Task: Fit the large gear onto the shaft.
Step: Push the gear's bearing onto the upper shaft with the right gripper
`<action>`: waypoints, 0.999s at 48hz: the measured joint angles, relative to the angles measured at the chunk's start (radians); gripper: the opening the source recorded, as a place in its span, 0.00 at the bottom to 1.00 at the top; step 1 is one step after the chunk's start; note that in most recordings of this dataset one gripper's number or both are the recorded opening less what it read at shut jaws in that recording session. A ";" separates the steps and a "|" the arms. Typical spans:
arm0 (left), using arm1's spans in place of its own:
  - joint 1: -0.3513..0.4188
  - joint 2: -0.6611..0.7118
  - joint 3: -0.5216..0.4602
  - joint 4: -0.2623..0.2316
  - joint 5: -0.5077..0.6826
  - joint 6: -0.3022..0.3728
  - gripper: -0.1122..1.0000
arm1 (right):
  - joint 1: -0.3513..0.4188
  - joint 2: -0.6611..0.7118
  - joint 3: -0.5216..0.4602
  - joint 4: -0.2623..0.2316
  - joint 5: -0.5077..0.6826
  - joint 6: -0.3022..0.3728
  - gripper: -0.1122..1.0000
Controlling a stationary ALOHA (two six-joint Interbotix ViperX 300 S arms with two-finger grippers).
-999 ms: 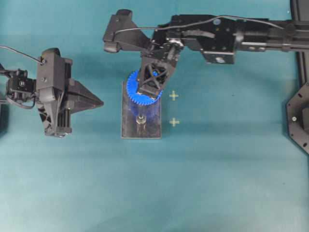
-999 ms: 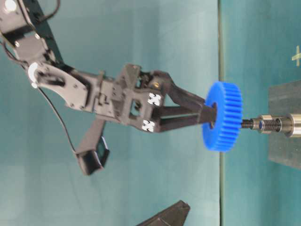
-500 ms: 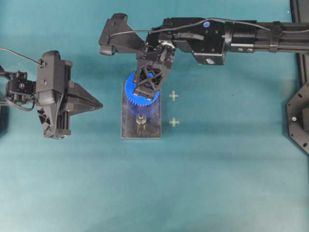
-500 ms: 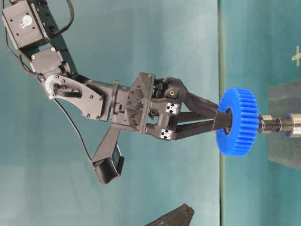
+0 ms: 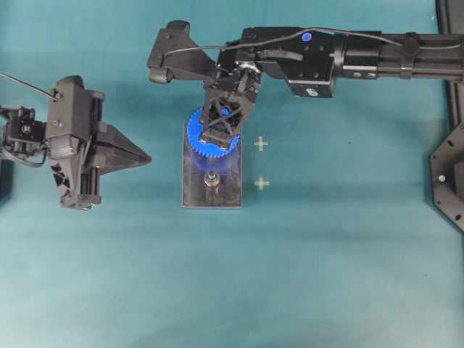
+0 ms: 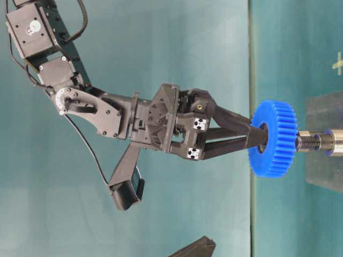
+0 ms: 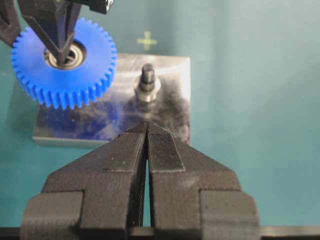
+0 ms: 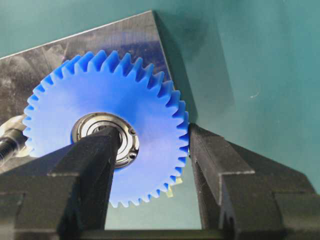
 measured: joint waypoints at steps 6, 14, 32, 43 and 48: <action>0.000 -0.006 0.000 0.000 0.002 0.000 0.10 | 0.000 0.000 -0.002 0.000 -0.005 0.000 0.53; -0.008 -0.006 0.000 0.000 0.002 -0.005 0.10 | -0.002 0.006 -0.009 0.000 0.000 -0.002 0.53; -0.020 -0.032 0.018 0.000 0.002 -0.052 0.10 | -0.002 0.037 -0.054 -0.002 0.034 -0.002 0.69; -0.020 -0.048 0.023 0.000 0.002 -0.054 0.10 | -0.008 0.040 -0.054 -0.005 0.037 -0.002 0.69; -0.021 -0.048 0.025 0.000 0.002 -0.055 0.10 | -0.005 0.040 -0.058 -0.003 0.043 -0.002 0.69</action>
